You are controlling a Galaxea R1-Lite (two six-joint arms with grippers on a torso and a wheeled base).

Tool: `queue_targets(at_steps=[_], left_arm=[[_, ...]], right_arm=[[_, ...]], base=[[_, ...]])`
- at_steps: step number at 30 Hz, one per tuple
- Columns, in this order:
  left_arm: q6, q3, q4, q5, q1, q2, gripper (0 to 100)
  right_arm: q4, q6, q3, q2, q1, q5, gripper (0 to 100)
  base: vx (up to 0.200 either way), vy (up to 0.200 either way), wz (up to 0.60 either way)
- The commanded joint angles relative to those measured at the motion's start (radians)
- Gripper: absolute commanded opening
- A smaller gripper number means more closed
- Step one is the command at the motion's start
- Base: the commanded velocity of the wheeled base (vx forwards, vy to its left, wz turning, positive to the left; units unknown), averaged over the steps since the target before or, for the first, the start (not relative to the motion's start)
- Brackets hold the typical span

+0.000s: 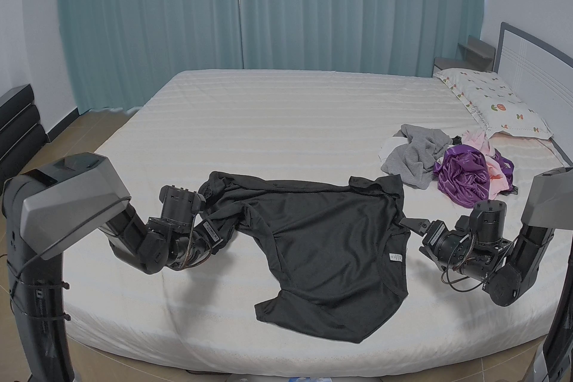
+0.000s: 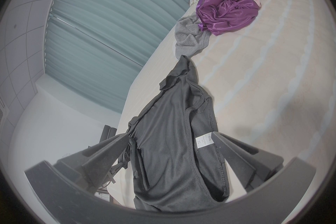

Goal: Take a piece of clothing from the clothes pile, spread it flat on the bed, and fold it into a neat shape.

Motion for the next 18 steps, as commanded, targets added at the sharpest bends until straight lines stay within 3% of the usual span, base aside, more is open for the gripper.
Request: queue_targets(at_steps=[1, 7, 10, 18], left_arm=[[0.017, 0.126, 0.004, -0.004, 0.046, -0.164, 0], [0.058, 0.191, 0.015, -0.009, 0.074, -0.217, 0], [0.113, 0.303, 0.012, -0.013, 0.133, -0.291, 0], [0.171, 0.367, 0.007, -0.044, 0.198, -0.346, 0]], right_arm=[[0.000, -0.002, 0.027, -0.006, 0.024, 0.001, 100], [0.002, -0.004, 0.042, -0.008, 0.038, 0.003, 100], [0.015, -0.005, 0.069, -0.003, 0.061, 0.007, 100], [0.063, -0.007, 0.066, 0.017, 0.063, 0.009, 100]], base=[[0.000, 0.000, 0.00], [0.000, 0.000, 0.00], [0.000, 0.000, 0.00], [0.000, 0.000, 0.00]])
